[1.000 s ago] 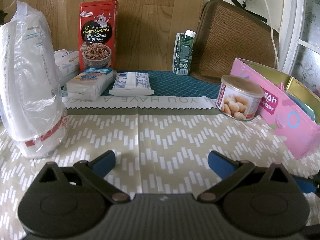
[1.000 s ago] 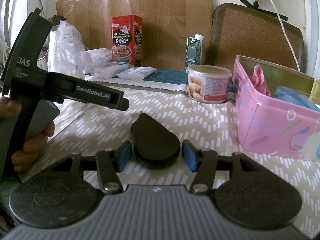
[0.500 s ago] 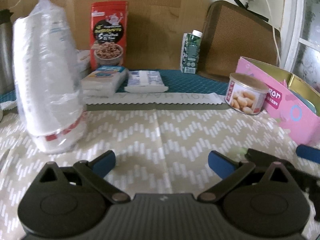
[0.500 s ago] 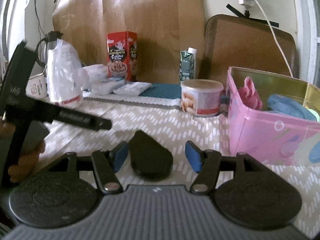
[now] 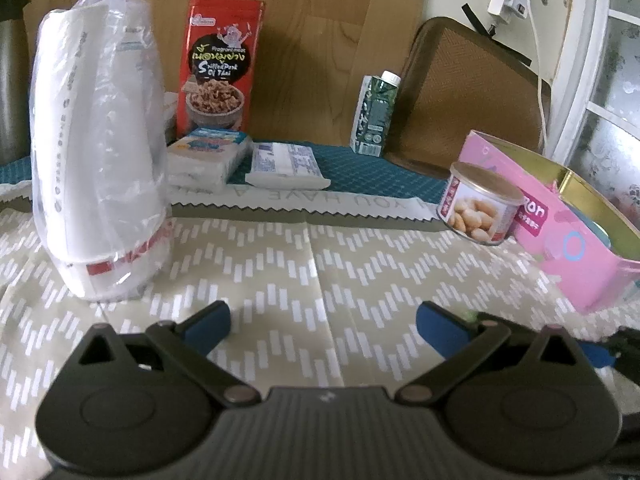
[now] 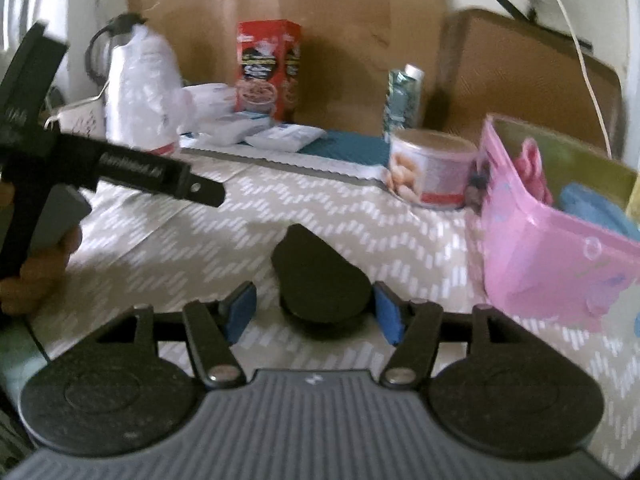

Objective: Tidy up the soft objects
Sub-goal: 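Carry the black case with the right gripper over the pink tin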

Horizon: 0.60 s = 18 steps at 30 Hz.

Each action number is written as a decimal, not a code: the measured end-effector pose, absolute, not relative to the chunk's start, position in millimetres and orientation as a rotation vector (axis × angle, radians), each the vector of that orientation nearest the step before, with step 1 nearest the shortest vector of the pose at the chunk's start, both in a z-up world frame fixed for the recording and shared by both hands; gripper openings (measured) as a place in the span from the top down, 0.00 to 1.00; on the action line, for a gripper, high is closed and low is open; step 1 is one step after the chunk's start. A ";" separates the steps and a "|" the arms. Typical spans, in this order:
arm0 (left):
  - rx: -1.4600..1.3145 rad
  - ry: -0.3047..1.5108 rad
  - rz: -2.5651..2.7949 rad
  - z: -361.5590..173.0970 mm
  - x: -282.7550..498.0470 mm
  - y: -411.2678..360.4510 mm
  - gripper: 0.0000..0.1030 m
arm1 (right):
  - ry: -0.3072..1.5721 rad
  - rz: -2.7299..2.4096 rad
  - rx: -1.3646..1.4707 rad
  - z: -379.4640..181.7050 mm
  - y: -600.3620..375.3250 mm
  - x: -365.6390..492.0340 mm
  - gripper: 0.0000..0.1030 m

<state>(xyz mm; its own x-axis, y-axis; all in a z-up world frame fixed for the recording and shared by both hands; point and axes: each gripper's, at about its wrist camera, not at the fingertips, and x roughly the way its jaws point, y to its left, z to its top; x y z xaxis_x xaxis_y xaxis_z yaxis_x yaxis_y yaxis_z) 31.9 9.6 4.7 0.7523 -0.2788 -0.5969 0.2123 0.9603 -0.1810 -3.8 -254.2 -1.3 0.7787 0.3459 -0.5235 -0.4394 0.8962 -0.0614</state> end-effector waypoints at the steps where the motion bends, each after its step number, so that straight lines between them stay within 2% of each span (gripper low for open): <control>1: -0.111 0.680 -0.277 6.1 30.8 8.0 0.02 | 0.530 0.432 -0.180 -0.8 -253.7 -3.3 0.49; 3: -0.157 0.708 -0.332 11.8 26.5 4.5 0.07 | 0.543 0.440 -0.141 0.3 -255.8 -0.2 0.50; 5: -0.208 0.755 -0.419 17.5 24.2 -1.8 0.16 | 0.544 0.436 -0.105 0.3 -258.4 0.9 0.50; 9: -0.294 0.867 -0.544 18.3 30.2 -21.1 0.30 | 0.594 0.505 0.158 2.4 -281.5 9.1 0.50; 11: -0.310 0.894 -0.589 19.4 32.6 -33.7 0.55 | 0.591 0.532 0.214 1.0 -286.1 6.0 0.50; 13: -0.319 0.903 -0.626 23.7 33.6 -45.3 0.62 | 0.556 0.531 0.191 1.2 -285.3 -2.9 0.50; 18: -0.213 0.806 -0.689 63.6 28.6 -89.9 0.62 | 0.417 0.462 0.127 20.8 -300.6 -17.0 0.50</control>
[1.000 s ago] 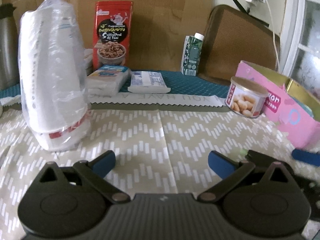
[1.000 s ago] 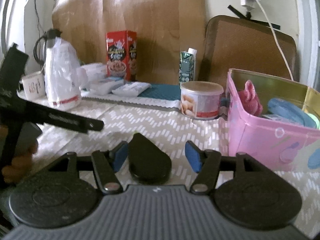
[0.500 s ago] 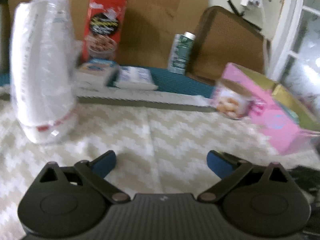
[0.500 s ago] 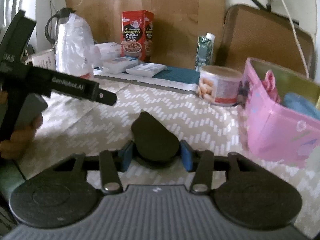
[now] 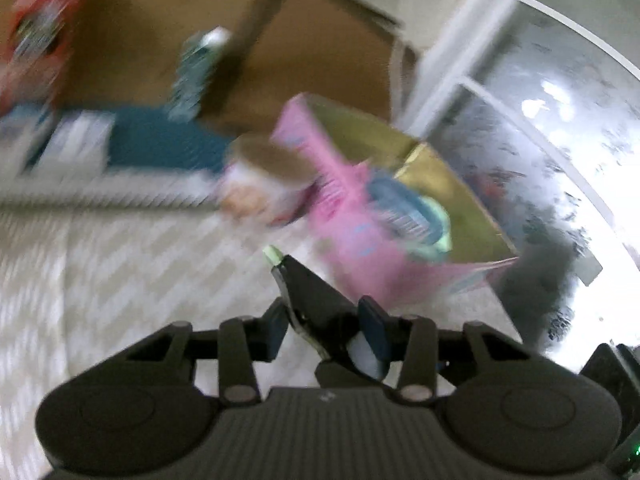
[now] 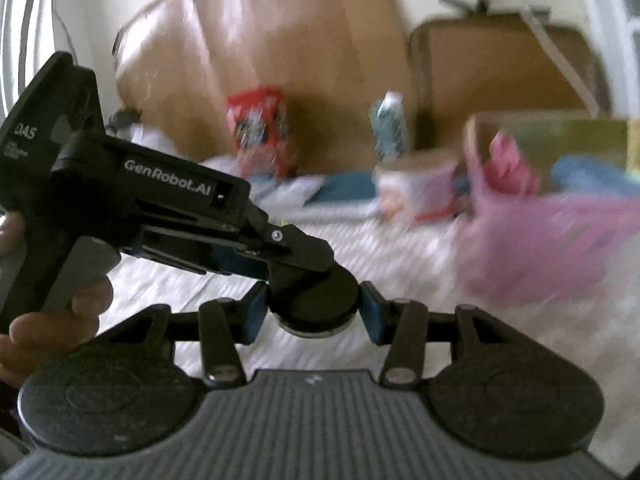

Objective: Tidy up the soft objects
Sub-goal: 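Carry the black case with the right gripper over the pink tin, then open the right gripper to drop the black case into the tin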

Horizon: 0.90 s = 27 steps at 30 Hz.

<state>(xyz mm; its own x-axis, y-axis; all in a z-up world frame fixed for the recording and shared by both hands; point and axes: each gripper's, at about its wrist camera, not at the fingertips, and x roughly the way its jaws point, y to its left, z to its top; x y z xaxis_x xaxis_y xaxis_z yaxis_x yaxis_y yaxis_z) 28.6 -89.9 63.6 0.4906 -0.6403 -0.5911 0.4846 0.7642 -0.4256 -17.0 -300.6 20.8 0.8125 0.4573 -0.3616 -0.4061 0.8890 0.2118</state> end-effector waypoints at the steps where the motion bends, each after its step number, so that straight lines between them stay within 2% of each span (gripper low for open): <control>1: -0.182 0.783 -0.708 73.3 29.6 -105.0 0.61 | 0.388 0.444 0.126 25.7 -307.1 -18.3 0.50; 6: -0.060 0.702 -0.787 98.6 39.5 -176.8 0.59 | 0.257 0.283 0.069 44.7 -341.3 -19.6 0.50; 12: -0.046 0.721 -0.832 93.0 70.2 -258.1 0.58 | 0.261 0.120 0.076 51.5 -398.9 6.2 0.50; 16: 0.033 0.715 -0.797 82.0 79.1 -295.6 0.49 | 0.296 -0.009 0.017 46.2 -424.3 26.4 0.49; 19: 0.034 0.716 -0.803 78.2 78.0 -295.6 0.37 | 0.308 -0.079 0.039 40.4 -444.3 32.3 0.48; 27: -0.033 0.625 -0.781 95.9 59.9 -227.7 0.32 | 0.256 -0.097 0.151 43.6 -459.6 18.4 0.48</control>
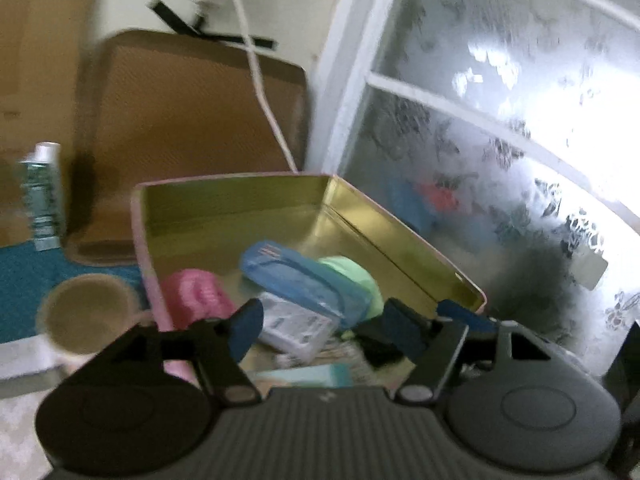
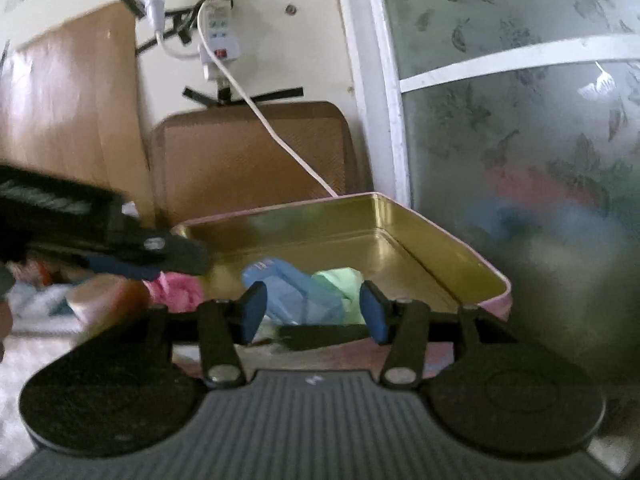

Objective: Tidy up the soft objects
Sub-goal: 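Open the right gripper to drop the black case into the tin, then move the right tool to the white wrapped packet and grasp it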

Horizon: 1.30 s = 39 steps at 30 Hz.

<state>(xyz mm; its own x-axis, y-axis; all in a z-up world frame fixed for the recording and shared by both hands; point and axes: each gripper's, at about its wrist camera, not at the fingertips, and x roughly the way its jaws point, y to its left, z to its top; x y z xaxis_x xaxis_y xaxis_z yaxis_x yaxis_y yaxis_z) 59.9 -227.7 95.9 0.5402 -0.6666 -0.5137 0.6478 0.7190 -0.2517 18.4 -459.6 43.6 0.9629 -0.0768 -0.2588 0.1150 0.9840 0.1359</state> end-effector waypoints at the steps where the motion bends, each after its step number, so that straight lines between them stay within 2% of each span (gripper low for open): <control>1: -0.036 0.613 -0.767 96.8 57.7 -215.5 0.31 | 0.245 -0.085 0.164 45.9 -456.2 16.5 0.48; 10: -0.010 0.624 -0.430 58.1 47.6 -70.9 0.26 | 0.176 0.148 0.080 71.6 -372.4 12.1 0.48; 16: 0.022 0.627 -0.230 27.8 43.2 11.9 0.26 | 0.286 0.348 -0.007 63.6 -288.6 34.4 0.48; 18: 0.024 0.604 -0.199 22.2 38.2 28.4 0.22 | 0.321 0.405 -0.037 59.3 -261.9 44.1 0.48; 19: 0.016 0.591 -0.188 19.3 36.1 35.6 0.20 | 0.336 0.428 -0.054 57.1 -247.3 51.6 0.48; 21: -0.034 0.600 -0.192 16.0 38.3 44.5 0.22 | 0.374 0.454 -0.070 53.1 -223.3 70.6 0.48; 23: -0.092 0.548 -0.213 19.5 36.1 53.7 0.19 | 0.421 0.467 -0.074 49.5 -199.7 95.7 0.44; 25: -0.112 0.541 -0.225 19.4 35.4 56.8 0.19 | 0.454 0.484 -0.078 44.2 -178.8 120.3 0.31; 27: -0.128 0.540 -0.249 19.4 35.0 57.1 0.19 | 0.478 0.491 -0.096 39.6 -162.7 140.7 0.26; 39: -0.155 0.570 -0.297 15.5 36.1 59.6 0.18 | 0.679 0.455 -0.019 20.2 -115.0 233.0 0.20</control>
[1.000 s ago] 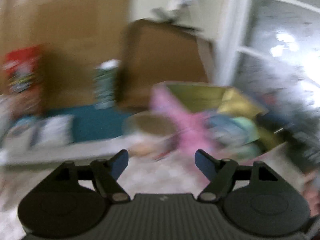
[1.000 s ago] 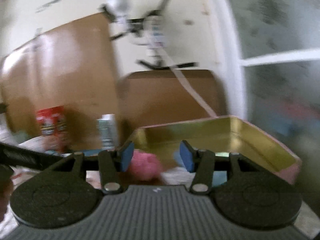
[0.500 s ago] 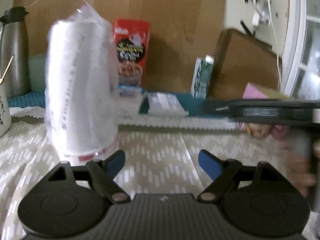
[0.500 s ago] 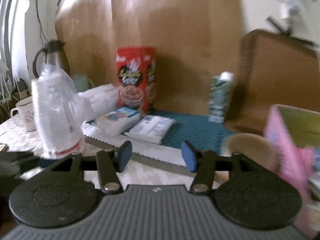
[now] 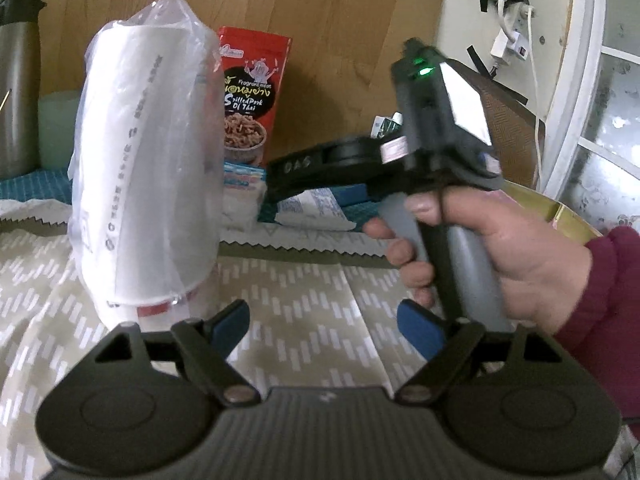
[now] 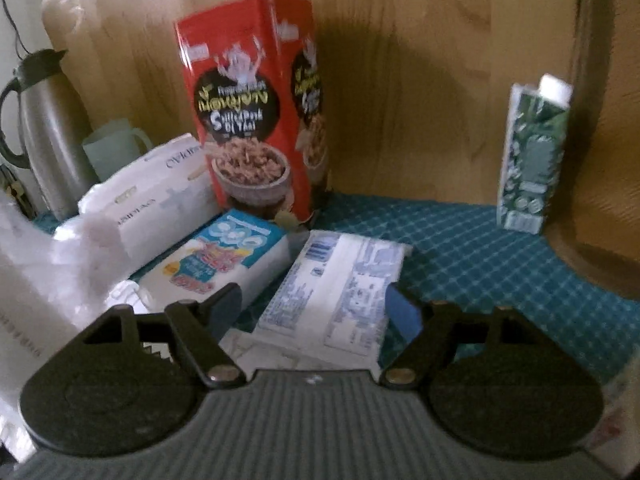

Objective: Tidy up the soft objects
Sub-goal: 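Move the right tool to the white wrapped packet and grasp it, then carry the white packet with the right gripper over the pink tin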

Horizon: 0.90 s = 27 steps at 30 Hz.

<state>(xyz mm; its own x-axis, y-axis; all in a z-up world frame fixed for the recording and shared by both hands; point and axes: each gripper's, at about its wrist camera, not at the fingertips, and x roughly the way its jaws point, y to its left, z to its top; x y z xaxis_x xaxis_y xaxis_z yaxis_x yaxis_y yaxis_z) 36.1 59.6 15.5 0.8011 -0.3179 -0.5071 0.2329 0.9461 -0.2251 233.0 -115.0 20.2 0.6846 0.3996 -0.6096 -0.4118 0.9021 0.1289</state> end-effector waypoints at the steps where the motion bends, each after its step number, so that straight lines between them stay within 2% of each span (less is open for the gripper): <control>1: -0.158 0.572 -0.297 15.3 36.3 60.1 0.18 | 0.668 0.433 -0.046 17.8 -110.7 233.8 0.20; 7: -0.186 0.587 -0.296 13.8 39.7 64.7 0.18 | 0.684 0.412 -0.085 9.5 -111.9 230.2 0.25; 14: -0.280 0.620 -0.310 11.7 47.0 79.6 0.18 | 0.691 0.460 -0.068 13.8 -161.9 189.5 0.25; 21: -0.266 0.643 -0.369 11.3 46.6 74.0 0.18 | 0.671 0.508 -0.084 13.8 -213.9 102.7 0.26; 27: -0.316 0.730 -0.542 14.6 32.7 38.2 0.18 | 0.626 0.454 -0.061 9.6 -239.3 23.2 0.26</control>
<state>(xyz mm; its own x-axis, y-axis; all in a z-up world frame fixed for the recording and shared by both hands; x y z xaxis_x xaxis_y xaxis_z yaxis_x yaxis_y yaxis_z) 32.7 38.2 14.6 0.6173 -0.5688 -0.5435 0.3556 0.8180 -0.4522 23.2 -239.3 9.6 0.7155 0.3913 -0.5787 -0.4278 0.9003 0.0798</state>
